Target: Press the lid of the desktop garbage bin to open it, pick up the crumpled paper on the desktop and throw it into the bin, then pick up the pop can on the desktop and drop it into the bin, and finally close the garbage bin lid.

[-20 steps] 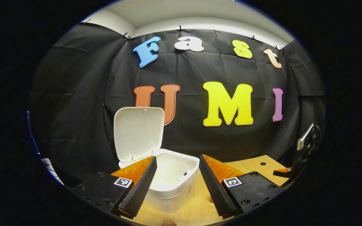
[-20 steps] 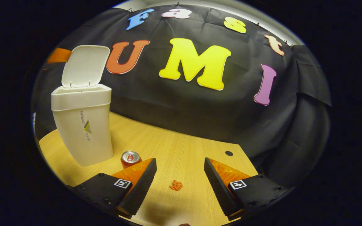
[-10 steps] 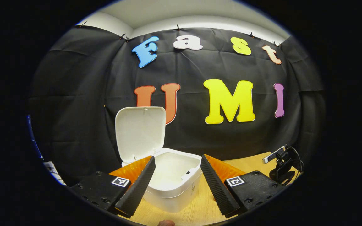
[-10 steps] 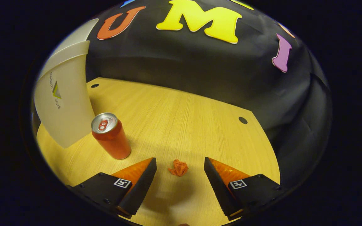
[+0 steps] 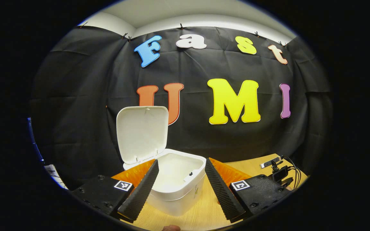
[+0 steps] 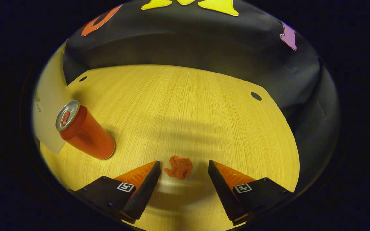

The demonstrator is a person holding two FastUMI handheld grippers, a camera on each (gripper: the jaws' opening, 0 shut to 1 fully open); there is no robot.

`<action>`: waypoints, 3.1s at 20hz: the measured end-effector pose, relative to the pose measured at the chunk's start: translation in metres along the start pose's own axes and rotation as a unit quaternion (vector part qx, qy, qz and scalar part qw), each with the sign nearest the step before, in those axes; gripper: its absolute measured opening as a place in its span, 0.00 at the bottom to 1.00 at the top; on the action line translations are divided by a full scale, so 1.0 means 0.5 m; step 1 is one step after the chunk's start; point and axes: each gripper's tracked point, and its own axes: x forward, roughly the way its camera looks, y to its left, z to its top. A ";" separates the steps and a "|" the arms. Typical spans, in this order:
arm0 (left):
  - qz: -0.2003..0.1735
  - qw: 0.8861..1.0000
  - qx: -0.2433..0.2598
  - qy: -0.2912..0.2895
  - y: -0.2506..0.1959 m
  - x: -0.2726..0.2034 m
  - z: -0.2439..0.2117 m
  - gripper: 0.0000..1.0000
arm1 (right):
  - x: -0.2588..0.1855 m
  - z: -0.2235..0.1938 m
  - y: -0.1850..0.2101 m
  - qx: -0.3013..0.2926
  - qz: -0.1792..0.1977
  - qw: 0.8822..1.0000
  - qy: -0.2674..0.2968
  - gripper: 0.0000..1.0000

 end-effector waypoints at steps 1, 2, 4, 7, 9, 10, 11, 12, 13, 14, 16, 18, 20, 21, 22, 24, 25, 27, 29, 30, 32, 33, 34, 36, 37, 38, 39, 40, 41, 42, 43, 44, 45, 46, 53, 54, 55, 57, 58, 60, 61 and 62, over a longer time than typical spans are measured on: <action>0.002 1.000 0.002 0.000 0.001 0.001 0.000 0.95 | 0.001 -0.004 -0.002 -0.001 0.001 1.000 0.001 0.92; 0.003 1.000 0.002 0.000 0.004 0.001 0.002 0.96 | 0.003 -0.006 -0.002 0.000 0.003 1.000 0.003 0.89; 0.003 1.000 0.001 0.000 0.002 -0.001 0.001 0.95 | 0.008 -0.009 -0.006 0.002 0.005 1.000 0.008 0.71; 0.002 1.000 -0.002 0.003 -0.002 -0.004 -0.003 0.96 | 0.007 -0.019 -0.011 0.007 0.002 1.000 0.010 0.36; 0.002 1.000 -0.002 0.002 -0.002 -0.008 -0.001 0.95 | 0.000 -0.022 -0.012 0.009 0.004 1.000 0.013 0.25; 0.001 1.000 -0.002 0.001 -0.003 -0.009 0.000 0.95 | -0.010 -0.015 -0.018 0.014 0.000 1.000 0.008 0.25; 0.001 1.000 -0.001 0.001 -0.003 -0.011 0.001 0.95 | -0.012 -0.010 -0.015 0.019 0.006 1.000 -0.002 0.14; 0.001 1.000 0.000 0.001 -0.003 -0.012 0.000 0.95 | -0.022 -0.001 -0.013 0.022 0.012 1.000 -0.010 0.16; 0.000 1.000 0.000 0.001 -0.004 -0.015 0.001 0.95 | -0.034 0.004 -0.016 0.020 0.014 0.999 -0.022 0.15; -0.002 1.000 -0.001 0.002 -0.006 -0.017 0.000 1.00 | -0.051 0.016 -0.018 0.016 0.014 0.999 -0.035 0.16; -0.006 1.000 -0.002 0.003 -0.009 -0.020 0.001 0.95 | -0.093 0.044 -0.013 0.019 0.020 0.997 -0.066 0.16; -0.010 1.000 -0.003 0.005 -0.013 -0.023 -0.001 0.95 | -0.136 0.083 -0.002 0.024 0.030 0.994 -0.105 0.14; -0.017 1.000 -0.008 0.008 -0.019 -0.027 -0.003 0.96 | -0.191 0.130 0.010 0.026 0.044 0.987 -0.150 0.15; -0.019 1.000 -0.009 0.008 -0.019 -0.028 -0.003 0.96 | -0.219 0.153 0.025 0.024 0.050 0.983 -0.173 0.15; -0.020 1.000 -0.010 0.008 -0.020 -0.030 -0.003 0.96 | -0.247 0.179 0.036 0.021 0.056 0.979 -0.196 0.15; -0.021 1.000 -0.010 0.008 -0.018 -0.035 -0.003 0.96 | -0.297 0.225 0.063 0.006 0.067 0.969 -0.239 0.15; -0.022 1.000 -0.009 0.010 -0.018 -0.038 -0.005 0.96 | -0.324 0.241 0.073 -0.001 0.072 0.963 -0.258 0.15; -0.022 1.000 -0.009 0.011 -0.013 -0.039 -0.006 0.96 | -0.375 0.269 0.112 -0.012 0.090 0.953 -0.290 0.15; -0.021 1.000 -0.010 0.010 -0.006 -0.042 -0.005 0.96 | -0.412 0.296 0.145 -0.021 0.108 0.944 -0.310 0.15; -0.019 1.000 -0.011 0.010 -0.003 -0.044 -0.006 0.96 | -0.427 0.308 0.161 -0.025 0.116 0.941 -0.318 0.15; -0.016 1.000 -0.014 0.010 0.008 -0.046 -0.006 0.96 | -0.458 0.331 0.188 -0.032 0.130 0.933 -0.334 0.15; -0.013 1.000 -0.015 0.010 0.012 -0.047 -0.006 0.95 | -0.470 0.339 0.201 -0.034 0.137 0.929 -0.341 0.15; -0.010 1.000 -0.015 0.010 0.019 -0.049 -0.006 0.96 | -0.482 0.352 0.215 -0.035 0.146 0.926 -0.347 0.15; -0.003 1.000 -0.015 0.008 0.034 -0.052 -0.004 0.96 | -0.509 0.371 0.249 -0.035 0.170 0.918 -0.357 0.15; 0.001 1.000 -0.015 0.008 0.041 -0.054 -0.004 0.96 | -0.522 0.382 0.266 -0.035 0.183 0.913 -0.363 0.15; 0.005 1.000 -0.015 0.008 0.046 -0.054 -0.004 0.96 | -0.536 0.393 0.283 -0.038 0.193 0.908 -0.369 0.15; 0.009 1.000 -0.016 0.007 0.051 -0.055 -0.003 0.96 | -0.549 0.401 0.301 -0.043 0.204 0.904 -0.374 0.15; 0.013 1.000 -0.016 0.007 0.057 -0.056 -0.002 0.96 | -0.561 0.412 0.320 -0.048 0.214 0.898 -0.381 0.15; 0.016 1.000 -0.016 0.006 0.063 -0.059 -0.001 0.96 | -0.573 0.420 0.340 -0.054 0.224 0.893 -0.387 0.15; 0.019 1.000 -0.015 0.005 0.068 -0.059 -0.001 0.96 | -0.584 0.429 0.362 -0.059 0.236 0.888 -0.391 0.15; 0.022 1.000 -0.014 0.004 0.072 -0.060 0.000 0.96 | -0.594 0.435 0.385 -0.065 0.250 0.882 -0.393 0.15; 0.025 1.000 -0.013 0.003 0.077 -0.061 0.002 0.96 | -0.604 0.442 0.411 -0.073 0.265 0.877 -0.394 0.14; 0.028 1.000 -0.012 0.001 0.084 -0.063 0.003 0.96 | -0.612 0.447 0.431 -0.079 0.278 0.873 -0.393 0.15; 0.032 0.999 -0.011 -0.001 0.089 -0.064 0.007 0.96 | -0.620 0.452 0.453 -0.084 0.289 0.869 -0.393 0.15; 0.071 0.997 -0.011 -0.006 0.137 -0.073 0.015 0.96 | -0.613 0.453 0.566 -0.104 0.351 0.856 -0.365 0.15; 0.076 0.997 -0.010 -0.008 0.142 -0.075 0.015 0.96 | -0.610 0.453 0.581 -0.105 0.359 0.855 -0.358 0.15; 0.080 0.997 -0.009 -0.008 0.147 -0.079 0.016 0.96 | -0.605 0.452 0.595 -0.107 0.367 0.854 -0.352 0.15; 0.085 0.996 -0.009 -0.006 0.156 -0.080 0.013 0.96 | -0.594 0.453 0.617 -0.111 0.372 0.855 -0.344 0.18; 0.088 0.996 -0.009 -0.005 0.155 -0.082 0.014 0.95 | -0.585 0.453 0.627 -0.115 0.374 0.855 -0.340 0.18; 0.094 0.996 -0.009 -0.001 0.155 -0.087 0.015 0.96 | -0.579 0.446 0.638 -0.120 0.378 0.855 -0.334 0.23; 0.096 0.995 -0.010 0.001 0.159 -0.086 0.012 0.96 | -0.578 0.441 0.643 -0.122 0.382 0.855 -0.330 0.29; 0.098 0.995 -0.008 0.003 0.163 -0.084 0.009 0.96 | -0.576 0.438 0.646 -0.123 0.382 0.855 -0.328 0.35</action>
